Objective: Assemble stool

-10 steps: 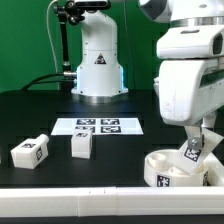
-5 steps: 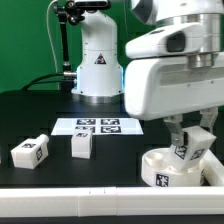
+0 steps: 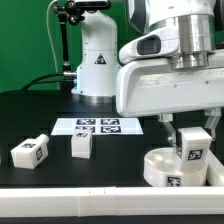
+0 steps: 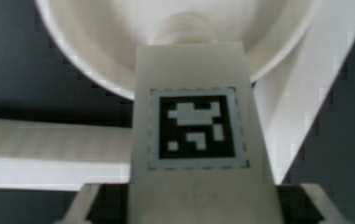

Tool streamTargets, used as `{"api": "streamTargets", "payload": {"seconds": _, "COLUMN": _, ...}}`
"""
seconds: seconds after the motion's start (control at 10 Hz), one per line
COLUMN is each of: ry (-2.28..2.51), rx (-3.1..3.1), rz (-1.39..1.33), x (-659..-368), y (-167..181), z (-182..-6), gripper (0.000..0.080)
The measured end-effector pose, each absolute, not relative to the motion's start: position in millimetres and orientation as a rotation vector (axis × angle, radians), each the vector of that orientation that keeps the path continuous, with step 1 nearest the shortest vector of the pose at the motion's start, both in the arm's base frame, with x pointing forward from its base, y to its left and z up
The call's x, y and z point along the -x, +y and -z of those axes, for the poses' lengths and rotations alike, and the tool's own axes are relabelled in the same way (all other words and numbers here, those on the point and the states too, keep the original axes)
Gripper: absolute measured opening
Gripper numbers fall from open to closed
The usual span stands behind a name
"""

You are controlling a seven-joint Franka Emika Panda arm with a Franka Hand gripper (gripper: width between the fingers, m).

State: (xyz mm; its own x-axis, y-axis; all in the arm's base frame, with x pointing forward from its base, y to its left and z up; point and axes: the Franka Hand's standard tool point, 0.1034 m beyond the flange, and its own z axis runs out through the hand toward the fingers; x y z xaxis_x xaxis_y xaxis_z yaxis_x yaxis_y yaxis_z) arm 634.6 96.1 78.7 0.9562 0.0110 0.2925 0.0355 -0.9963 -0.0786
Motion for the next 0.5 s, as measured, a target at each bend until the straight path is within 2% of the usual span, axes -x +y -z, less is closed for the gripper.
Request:
{"api": "streamTargets", "payload": {"seconds": 0.2, "ry": 0.185, "rx": 2.989, "rz": 0.458, "x": -631.9, "y": 105.6, "z": -77.7, "gripper": 0.0342}}
{"api": "streamTargets", "payload": {"seconds": 0.5, "ry": 0.444, "rx": 2.930, "rz": 0.435, "x": -632.2, "y": 102.4, "z": -77.5, "gripper": 0.0342}}
